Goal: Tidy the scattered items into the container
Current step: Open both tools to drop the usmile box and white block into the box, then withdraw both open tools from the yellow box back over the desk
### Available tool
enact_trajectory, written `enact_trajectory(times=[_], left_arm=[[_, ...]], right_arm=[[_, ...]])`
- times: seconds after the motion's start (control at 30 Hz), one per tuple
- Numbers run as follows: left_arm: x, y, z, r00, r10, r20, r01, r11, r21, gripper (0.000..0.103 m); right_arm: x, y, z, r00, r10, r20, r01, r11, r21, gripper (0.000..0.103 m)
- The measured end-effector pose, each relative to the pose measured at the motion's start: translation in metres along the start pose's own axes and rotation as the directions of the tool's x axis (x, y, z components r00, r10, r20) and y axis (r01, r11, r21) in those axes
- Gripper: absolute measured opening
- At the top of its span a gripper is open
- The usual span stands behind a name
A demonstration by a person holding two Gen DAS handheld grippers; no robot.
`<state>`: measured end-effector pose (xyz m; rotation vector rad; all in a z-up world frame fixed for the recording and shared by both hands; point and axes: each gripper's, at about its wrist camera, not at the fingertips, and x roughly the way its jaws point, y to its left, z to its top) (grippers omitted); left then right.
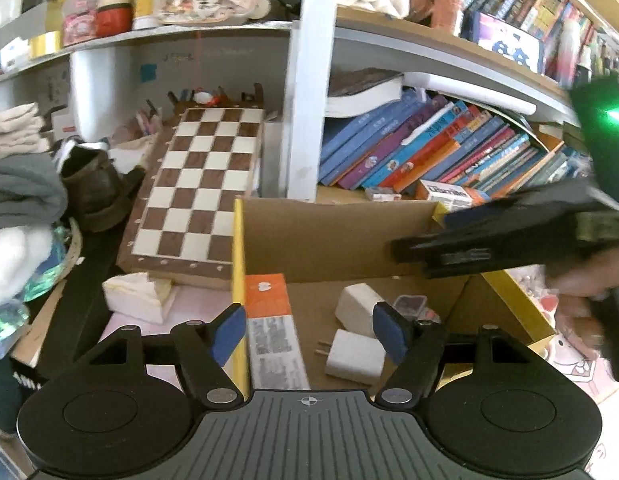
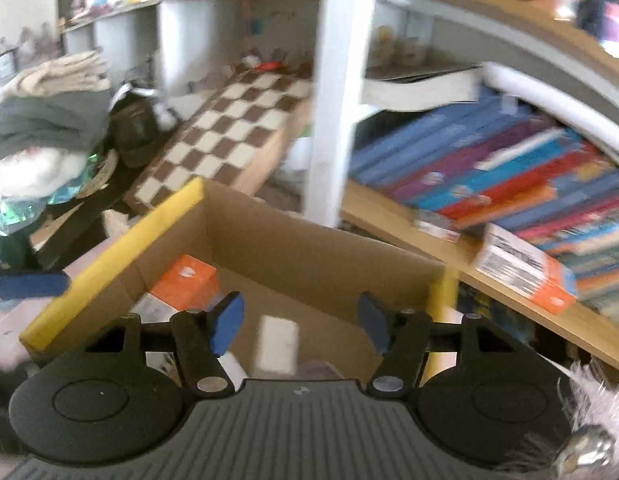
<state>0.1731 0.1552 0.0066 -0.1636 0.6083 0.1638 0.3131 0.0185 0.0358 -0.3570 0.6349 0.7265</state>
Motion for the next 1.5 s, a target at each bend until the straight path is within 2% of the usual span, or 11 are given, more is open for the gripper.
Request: enact_trajectory(times=[0.07,0.17,0.23,0.4,0.53,0.67,0.7,1.23,1.4,1.43,1.5], left_arm=[[-0.006,0.005,-0.003,1.0,0.007,0.007,-0.007,1.0,-0.025,0.072],[-0.013,0.011,-0.007,1.0,0.011,0.012,-0.01,0.999,-0.053,0.072],[-0.017,0.012,-0.01,1.0,0.008,0.014,-0.007,0.998,-0.059,0.072],[-0.03,0.011,-0.015,1.0,-0.01,0.019,0.011,0.998,-0.068,0.072],[-0.042,0.013,-0.02,0.999,-0.018,0.026,0.02,0.997,-0.074,0.072],[-0.05,0.016,-0.026,0.999,-0.023,0.025,0.025,0.996,-0.083,0.072],[-0.052,0.017,-0.028,0.999,-0.024,0.024,0.026,0.996,-0.085,0.072],[-0.074,0.029,-0.036,0.998,-0.052,0.045,0.056,0.994,-0.094,0.072],[-0.08,0.026,-0.036,0.996,-0.078,0.052,0.082,0.994,-0.078,0.072],[-0.081,0.025,-0.036,0.995,-0.083,0.052,0.087,0.993,-0.078,0.072],[-0.084,0.022,-0.038,0.994,-0.094,0.05,0.097,0.993,-0.071,0.072]], right_arm=[[-0.015,-0.008,-0.011,0.998,-0.056,0.017,0.056,0.998,0.018,0.054],[-0.03,-0.02,-0.026,0.995,-0.097,0.013,0.096,0.993,0.069,0.046],[-0.033,-0.025,-0.035,0.996,-0.09,-0.022,0.092,0.991,0.1,0.044],[-0.032,-0.023,-0.055,0.988,-0.125,-0.09,0.135,0.983,0.125,0.027],[-0.042,-0.024,-0.065,0.982,-0.17,-0.076,0.182,0.965,0.191,0.026],[-0.041,-0.025,-0.074,0.984,-0.128,-0.12,0.153,0.963,0.222,0.01],[-0.042,-0.024,-0.075,0.985,-0.119,-0.122,0.146,0.96,0.238,0.009],[-0.071,0.005,-0.094,0.982,-0.123,-0.144,0.165,0.928,0.334,0.012],[-0.079,0.012,-0.094,0.982,-0.147,-0.122,0.178,0.934,0.308,0.013],[-0.081,0.014,-0.094,0.981,-0.152,-0.117,0.181,0.936,0.302,0.015],[-0.085,0.017,-0.094,0.981,-0.163,-0.107,0.187,0.938,0.291,0.032]])
